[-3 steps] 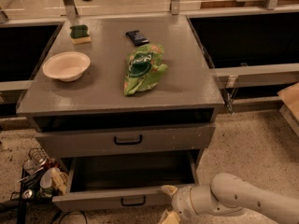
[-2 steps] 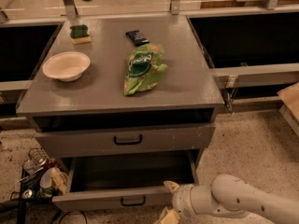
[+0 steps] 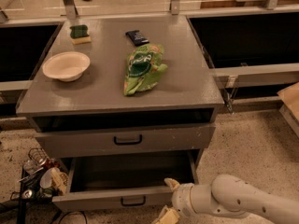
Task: Open middle drawer
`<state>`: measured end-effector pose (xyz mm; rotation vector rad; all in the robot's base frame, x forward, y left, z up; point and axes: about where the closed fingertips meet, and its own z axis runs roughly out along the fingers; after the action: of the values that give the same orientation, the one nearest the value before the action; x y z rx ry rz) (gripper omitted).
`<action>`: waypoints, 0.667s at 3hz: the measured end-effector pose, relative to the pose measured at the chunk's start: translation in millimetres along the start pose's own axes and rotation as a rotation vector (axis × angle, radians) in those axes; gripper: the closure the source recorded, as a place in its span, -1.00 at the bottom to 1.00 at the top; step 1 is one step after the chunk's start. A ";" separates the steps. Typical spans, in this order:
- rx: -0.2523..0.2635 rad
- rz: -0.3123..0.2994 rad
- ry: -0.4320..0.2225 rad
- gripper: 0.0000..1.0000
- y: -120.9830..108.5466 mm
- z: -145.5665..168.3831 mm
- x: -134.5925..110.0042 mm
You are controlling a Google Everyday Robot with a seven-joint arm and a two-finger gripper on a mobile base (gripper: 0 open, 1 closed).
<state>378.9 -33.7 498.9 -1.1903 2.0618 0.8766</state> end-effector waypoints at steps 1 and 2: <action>-0.027 0.018 0.001 -1.00 -13.4 12.4 4.5; -0.066 0.039 0.015 -1.00 -24.3 32.5 10.9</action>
Offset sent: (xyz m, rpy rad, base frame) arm 0.0342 0.0153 -0.0531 0.0261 0.1104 0.0451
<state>401.3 -23.1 465.0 -1.1986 2.0890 0.9639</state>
